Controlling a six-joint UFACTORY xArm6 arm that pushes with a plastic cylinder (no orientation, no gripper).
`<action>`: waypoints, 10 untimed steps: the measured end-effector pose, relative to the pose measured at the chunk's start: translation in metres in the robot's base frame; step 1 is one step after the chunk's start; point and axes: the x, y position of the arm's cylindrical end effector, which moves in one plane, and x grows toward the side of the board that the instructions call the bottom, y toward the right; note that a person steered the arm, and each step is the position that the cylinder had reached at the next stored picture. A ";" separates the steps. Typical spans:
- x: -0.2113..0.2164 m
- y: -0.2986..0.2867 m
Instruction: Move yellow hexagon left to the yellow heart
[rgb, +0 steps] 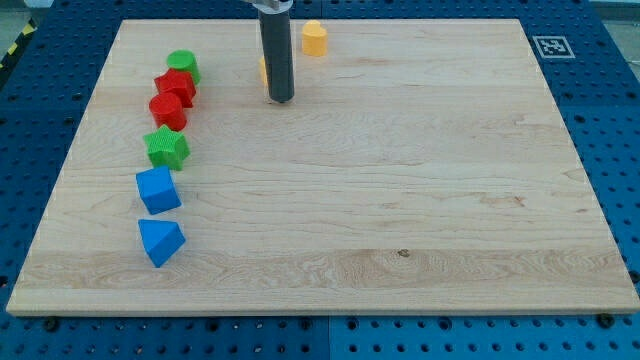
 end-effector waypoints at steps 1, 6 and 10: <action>-0.013 -0.007; -0.058 -0.010; -0.070 -0.010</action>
